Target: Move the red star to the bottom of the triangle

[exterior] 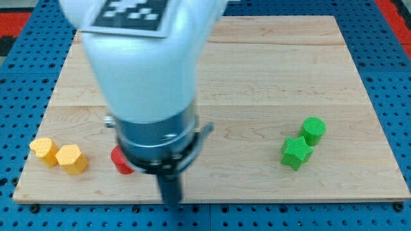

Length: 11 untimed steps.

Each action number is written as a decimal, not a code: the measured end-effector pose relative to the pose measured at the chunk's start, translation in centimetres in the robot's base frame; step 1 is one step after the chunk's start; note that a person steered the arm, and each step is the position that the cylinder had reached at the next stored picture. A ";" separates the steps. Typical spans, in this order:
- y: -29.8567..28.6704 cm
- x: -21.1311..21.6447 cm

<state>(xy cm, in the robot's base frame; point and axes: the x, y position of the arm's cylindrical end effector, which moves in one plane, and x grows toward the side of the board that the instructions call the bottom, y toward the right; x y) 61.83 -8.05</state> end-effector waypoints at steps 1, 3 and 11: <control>-3.2 -2.2; -2.9 -4.9; 3.6 -4.3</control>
